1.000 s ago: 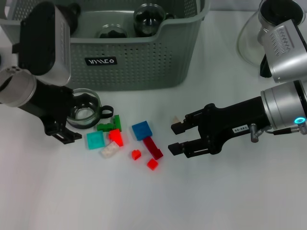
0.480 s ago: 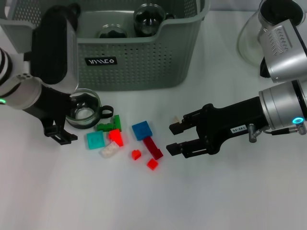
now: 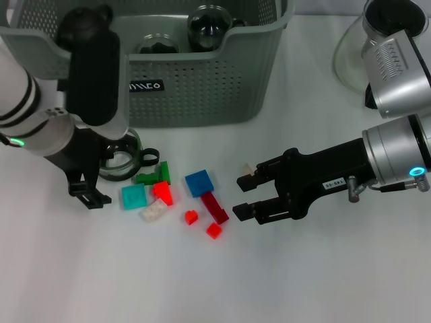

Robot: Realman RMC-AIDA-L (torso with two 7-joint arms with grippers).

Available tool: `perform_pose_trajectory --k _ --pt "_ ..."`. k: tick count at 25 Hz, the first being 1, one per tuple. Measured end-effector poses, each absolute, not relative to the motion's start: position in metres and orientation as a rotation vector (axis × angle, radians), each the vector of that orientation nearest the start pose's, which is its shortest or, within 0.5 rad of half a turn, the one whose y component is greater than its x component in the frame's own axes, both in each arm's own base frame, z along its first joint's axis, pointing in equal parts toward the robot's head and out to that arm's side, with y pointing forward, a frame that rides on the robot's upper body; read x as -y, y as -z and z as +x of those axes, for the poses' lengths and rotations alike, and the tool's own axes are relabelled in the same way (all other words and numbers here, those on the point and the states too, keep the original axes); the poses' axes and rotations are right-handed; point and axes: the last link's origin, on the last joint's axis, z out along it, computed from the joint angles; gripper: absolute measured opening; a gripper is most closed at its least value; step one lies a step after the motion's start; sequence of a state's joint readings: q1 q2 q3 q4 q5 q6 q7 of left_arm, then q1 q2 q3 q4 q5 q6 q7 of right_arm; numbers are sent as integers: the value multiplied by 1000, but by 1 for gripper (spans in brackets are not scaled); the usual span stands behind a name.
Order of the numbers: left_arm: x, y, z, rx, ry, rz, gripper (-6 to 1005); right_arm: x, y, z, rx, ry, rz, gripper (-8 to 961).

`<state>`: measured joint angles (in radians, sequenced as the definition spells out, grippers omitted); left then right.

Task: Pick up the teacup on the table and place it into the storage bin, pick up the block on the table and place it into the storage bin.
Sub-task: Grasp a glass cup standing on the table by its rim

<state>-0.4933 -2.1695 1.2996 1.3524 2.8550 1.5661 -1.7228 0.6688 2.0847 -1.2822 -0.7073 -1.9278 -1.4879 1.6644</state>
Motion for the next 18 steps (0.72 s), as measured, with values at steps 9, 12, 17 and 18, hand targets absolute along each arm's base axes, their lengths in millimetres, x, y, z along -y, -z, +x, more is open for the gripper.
perform_pose_trajectory --k 9,12,17,18 --pt "-334 5 -237 27 -916 -2828 787 -327 70 188 -542 -321 -3200 587" --pt "-334 5 -238 30 -918 -2830 785 -327 70 188 -545 -325 -3195 587" --pt "-334 6 -240 41 -921 -2837 781 -327 69 188 -547 -324 -3193 587" --pt "-334 6 -240 44 -920 -2838 780 -327 69 188 -547 -324 -3193 587"
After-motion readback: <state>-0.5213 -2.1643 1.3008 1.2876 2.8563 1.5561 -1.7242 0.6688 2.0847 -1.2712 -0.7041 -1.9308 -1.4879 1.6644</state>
